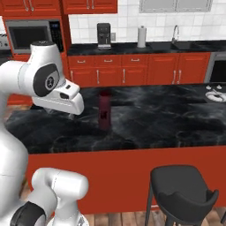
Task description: Place the drinks on the dining counter in a tight cluster.
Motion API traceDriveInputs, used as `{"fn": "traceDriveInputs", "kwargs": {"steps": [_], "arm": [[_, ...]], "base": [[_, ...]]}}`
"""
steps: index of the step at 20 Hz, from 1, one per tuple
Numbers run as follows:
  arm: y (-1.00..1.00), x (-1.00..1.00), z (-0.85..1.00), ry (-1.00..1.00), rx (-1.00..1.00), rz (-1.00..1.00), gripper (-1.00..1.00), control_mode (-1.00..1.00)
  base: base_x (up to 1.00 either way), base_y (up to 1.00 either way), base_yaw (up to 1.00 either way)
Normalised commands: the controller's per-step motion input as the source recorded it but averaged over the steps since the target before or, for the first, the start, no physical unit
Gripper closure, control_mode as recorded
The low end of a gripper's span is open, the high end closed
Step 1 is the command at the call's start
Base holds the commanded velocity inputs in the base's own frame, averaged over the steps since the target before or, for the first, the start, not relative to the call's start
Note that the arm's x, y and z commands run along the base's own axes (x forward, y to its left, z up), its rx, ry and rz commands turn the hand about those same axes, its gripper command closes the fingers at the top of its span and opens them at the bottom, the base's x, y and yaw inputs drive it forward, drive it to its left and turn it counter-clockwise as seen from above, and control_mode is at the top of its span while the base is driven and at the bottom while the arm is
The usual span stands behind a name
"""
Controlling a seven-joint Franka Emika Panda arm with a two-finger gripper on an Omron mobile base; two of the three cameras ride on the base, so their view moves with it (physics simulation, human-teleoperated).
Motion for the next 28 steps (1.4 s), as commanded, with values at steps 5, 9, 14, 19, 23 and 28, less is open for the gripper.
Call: {"fn": "traceDriveInputs", "kwargs": {"steps": [5,9,14,19,23,28], "arm": [[0.00,0.00,0.00,0.00,0.00,0.00,-1.00,1.00],[0.00,0.00,0.00,0.00,0.00,0.00,-1.00,1.00],[0.00,0.00,0.00,0.00,0.00,0.00,-1.00,1.00],[0.00,0.00,0.00,0.00,0.00,0.00,-1.00,1.00],[0.00,0.00,0.00,0.00,0.00,0.00,-1.00,1.00],[0.00,0.00,0.00,0.00,0.00,0.00,-1.00,1.00]], "base": [[-0.87,1.00,-0.06],[-0.57,1.00,-0.17],[-0.18,1.00,-0.38],[0.28,1.00,-0.41],[0.74,1.00,-0.38],[0.71,1.00,-0.32]]}}
